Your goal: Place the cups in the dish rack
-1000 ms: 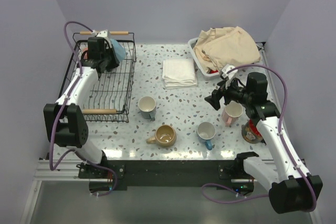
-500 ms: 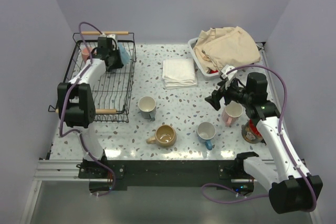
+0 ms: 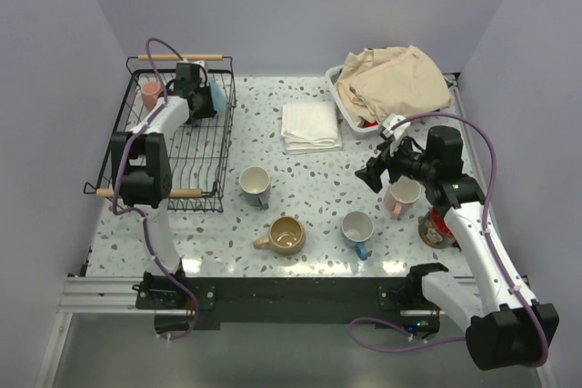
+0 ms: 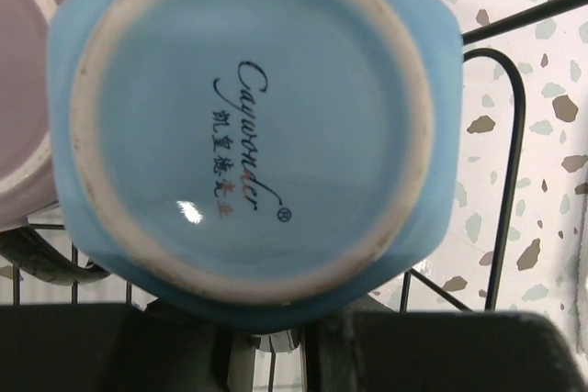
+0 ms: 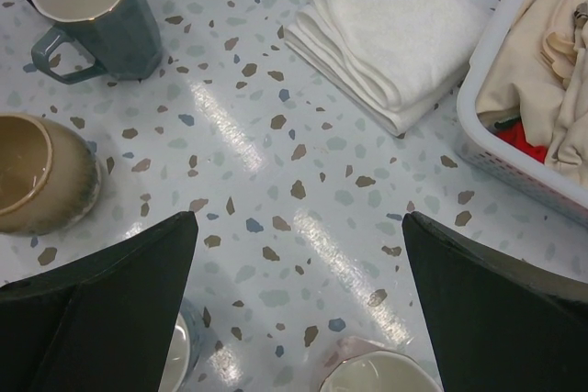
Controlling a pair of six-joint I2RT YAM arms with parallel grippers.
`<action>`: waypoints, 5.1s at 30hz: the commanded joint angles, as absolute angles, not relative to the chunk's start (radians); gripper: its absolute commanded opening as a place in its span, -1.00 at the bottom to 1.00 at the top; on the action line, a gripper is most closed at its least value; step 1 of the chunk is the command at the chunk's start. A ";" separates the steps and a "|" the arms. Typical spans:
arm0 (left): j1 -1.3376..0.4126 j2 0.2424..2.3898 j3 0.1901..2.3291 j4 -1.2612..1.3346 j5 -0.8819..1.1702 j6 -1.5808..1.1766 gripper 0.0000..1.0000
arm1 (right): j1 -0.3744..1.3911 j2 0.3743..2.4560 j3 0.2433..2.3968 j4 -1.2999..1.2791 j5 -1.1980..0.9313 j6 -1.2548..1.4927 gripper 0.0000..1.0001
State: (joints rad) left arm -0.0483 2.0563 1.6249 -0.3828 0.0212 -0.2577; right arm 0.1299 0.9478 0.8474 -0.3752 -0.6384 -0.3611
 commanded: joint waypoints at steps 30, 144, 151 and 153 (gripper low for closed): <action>-0.046 1.294 1.215 -0.230 0.112 -0.255 0.41 | 0.075 0.971 0.899 -0.426 -0.611 -0.370 0.98; -0.905 1.341 0.962 0.880 0.192 -1.118 0.74 | 0.127 1.183 1.140 0.460 -0.977 0.972 -1.00; -0.930 1.370 0.968 0.966 0.075 -1.127 0.45 | 0.150 1.154 1.028 0.636 -0.954 1.040 -1.00; -0.930 1.381 0.980 0.982 0.071 -1.146 0.38 | 0.166 1.152 1.019 0.659 -0.947 1.037 -1.00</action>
